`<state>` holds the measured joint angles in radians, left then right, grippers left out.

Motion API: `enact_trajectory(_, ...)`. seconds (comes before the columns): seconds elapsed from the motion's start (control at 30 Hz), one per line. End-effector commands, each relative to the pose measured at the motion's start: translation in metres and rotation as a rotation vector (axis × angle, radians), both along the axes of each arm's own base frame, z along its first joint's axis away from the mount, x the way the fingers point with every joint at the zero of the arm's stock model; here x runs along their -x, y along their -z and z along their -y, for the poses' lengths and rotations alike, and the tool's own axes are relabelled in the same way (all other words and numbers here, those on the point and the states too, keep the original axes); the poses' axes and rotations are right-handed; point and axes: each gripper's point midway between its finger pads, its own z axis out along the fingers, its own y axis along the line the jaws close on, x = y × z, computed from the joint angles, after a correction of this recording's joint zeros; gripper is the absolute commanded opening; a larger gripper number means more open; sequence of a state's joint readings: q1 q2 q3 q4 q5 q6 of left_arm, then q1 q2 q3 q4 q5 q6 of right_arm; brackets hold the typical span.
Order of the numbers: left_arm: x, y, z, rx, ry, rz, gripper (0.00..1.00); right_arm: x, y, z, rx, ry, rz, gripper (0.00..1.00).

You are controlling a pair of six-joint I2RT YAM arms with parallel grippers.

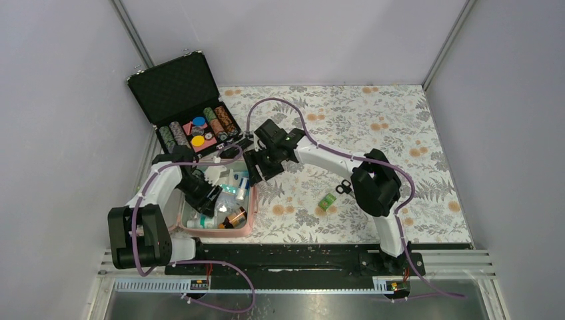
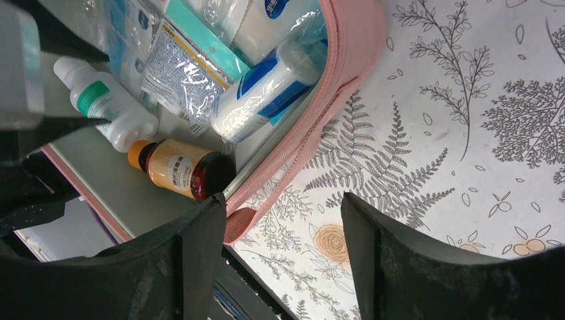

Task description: Organize the medicine kit

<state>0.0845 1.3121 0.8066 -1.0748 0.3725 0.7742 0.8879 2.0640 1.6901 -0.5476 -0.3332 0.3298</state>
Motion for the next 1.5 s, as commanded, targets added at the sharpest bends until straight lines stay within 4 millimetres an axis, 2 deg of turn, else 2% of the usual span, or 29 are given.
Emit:
enact_trajectory(0.0, 0.019, -0.009, 0.015, 0.074, 0.062, -0.036, 0.52, -0.006, -0.026, -0.006, -0.071, 0.013, 0.023, 0.7)
enact_trajectory(0.13, 0.003, -0.006, -0.002, -0.032, 0.018, 0.033, 0.53, -0.003, -0.021, -0.01, -0.076, 0.01, -0.009, 0.7)
enact_trajectory(0.27, -0.016, -0.019, -0.01, -0.077, -0.047, 0.11, 0.54, 0.004, -0.017, -0.017, -0.107, -0.002, -0.061, 0.7)
enact_trajectory(0.5, -0.038, -0.071, -0.009, -0.042, -0.144, 0.274, 0.57, 0.012, -0.005, -0.026, -0.142, 0.028, -0.153, 0.63)
enact_trajectory(0.73, -0.069, -0.124, -0.011, 0.07, -0.425, 0.51, 0.64, 0.015, 0.017, -0.031, -0.099, 0.117, -0.231, 0.51)
enact_trajectory(0.83, -0.079, -0.15, -0.019, 0.092, -0.564, 0.654, 0.67, 0.016, 0.023, -0.03, -0.079, 0.14, -0.236, 0.47)
enact_trajectory(0.93, -0.087, -0.167, -0.033, 0.065, -0.684, 0.728, 0.68, 0.014, 0.026, -0.023, -0.048, 0.172, -0.222, 0.34)
enact_trajectory(1.0, -0.093, -0.168, -0.042, 0.047, -0.766, 0.737, 0.69, 0.012, 0.024, -0.018, -0.041, 0.183, -0.203, 0.19)
enact_trajectory(1.07, -0.095, -0.161, -0.044, 0.054, -0.822, 0.711, 0.76, 0.01, 0.022, -0.011, -0.031, 0.195, -0.176, 0.08)
enact_trajectory(1.13, -0.093, -0.151, -0.037, 0.109, -0.854, 0.661, 0.96, 0.007, 0.021, 0.0, -0.015, 0.208, -0.144, 0.0)
enact_trajectory(1.23, -0.091, -0.144, -0.02, 0.217, -0.845, 0.597, 0.99, 0.003, 0.015, 0.014, -0.017, 0.222, -0.107, 0.0)
enact_trajectory(1.47, -0.094, -0.146, -0.02, 0.216, -0.822, 0.596, 0.99, -0.008, 0.003, 0.045, -0.023, 0.265, -0.051, 0.0)
